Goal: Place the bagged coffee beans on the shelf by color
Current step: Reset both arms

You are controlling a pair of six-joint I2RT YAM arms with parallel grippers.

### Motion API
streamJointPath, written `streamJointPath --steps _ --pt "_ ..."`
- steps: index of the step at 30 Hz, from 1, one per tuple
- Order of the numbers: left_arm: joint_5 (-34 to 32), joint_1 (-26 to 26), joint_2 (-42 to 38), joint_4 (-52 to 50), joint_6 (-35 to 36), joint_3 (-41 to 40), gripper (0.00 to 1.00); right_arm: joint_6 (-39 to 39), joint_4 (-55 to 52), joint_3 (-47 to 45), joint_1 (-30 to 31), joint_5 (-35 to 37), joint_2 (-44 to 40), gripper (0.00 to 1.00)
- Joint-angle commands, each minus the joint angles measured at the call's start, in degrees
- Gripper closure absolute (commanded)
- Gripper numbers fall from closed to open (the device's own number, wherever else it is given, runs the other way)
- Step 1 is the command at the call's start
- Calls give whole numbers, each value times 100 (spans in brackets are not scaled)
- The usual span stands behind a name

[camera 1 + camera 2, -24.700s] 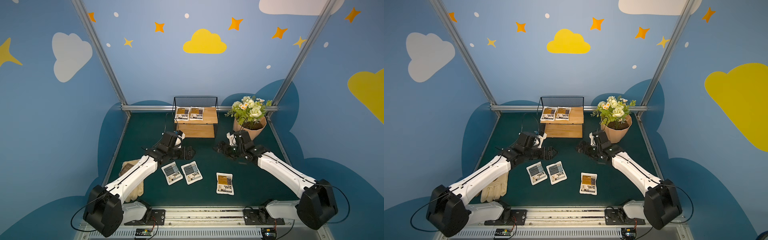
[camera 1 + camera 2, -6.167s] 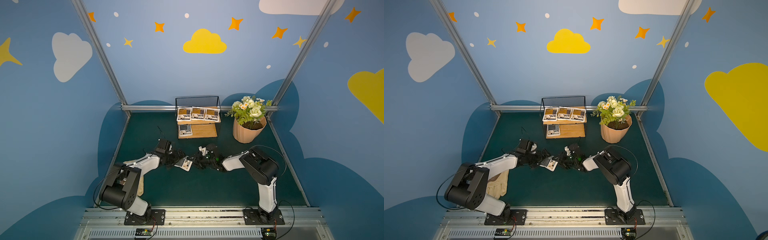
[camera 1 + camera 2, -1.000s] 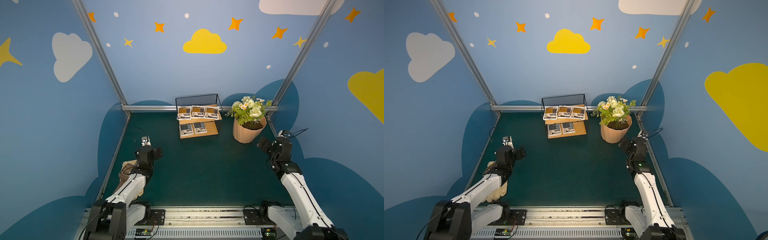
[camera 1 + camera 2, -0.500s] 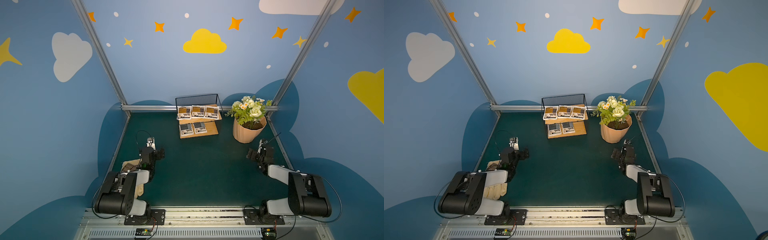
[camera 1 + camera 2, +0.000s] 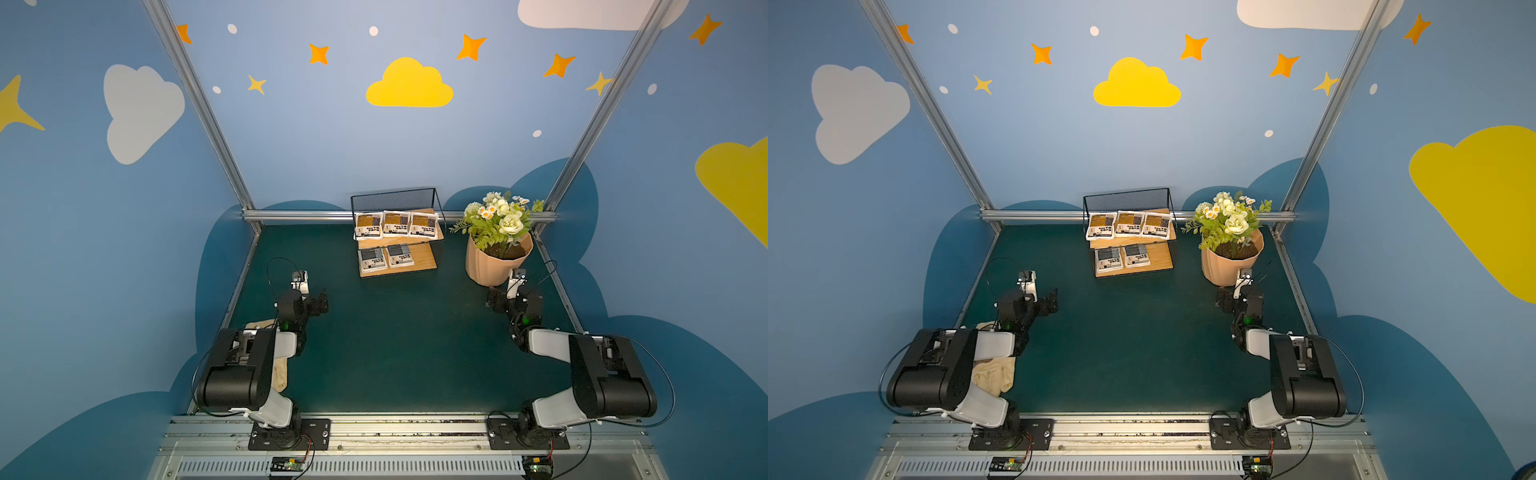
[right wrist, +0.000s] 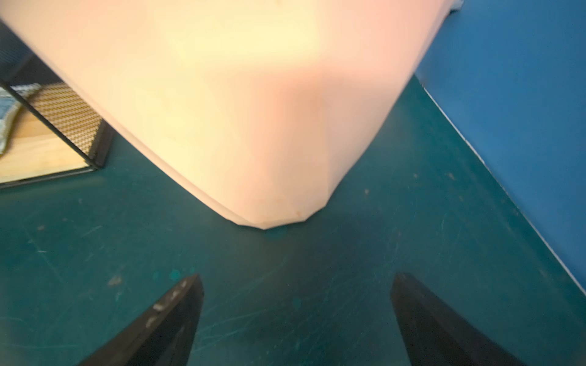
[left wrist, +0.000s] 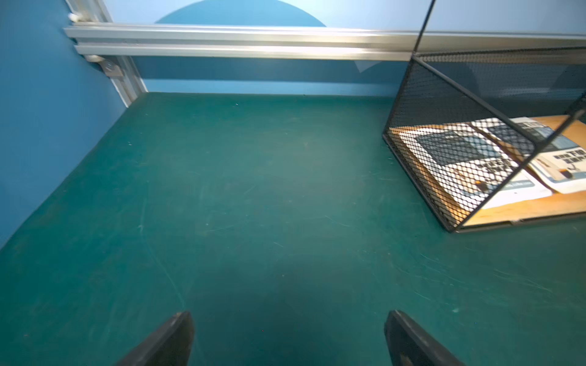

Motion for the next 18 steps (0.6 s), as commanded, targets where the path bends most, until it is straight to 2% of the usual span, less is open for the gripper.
streamJointPath --steps 1,18 --pt "149 9 -40 -34 -49 23 0 -131 -315 36 26 -33 -62 2" --pt "157 12 -70 -19 -22 9 0 -129 -305 26 29 -46 -88 2"
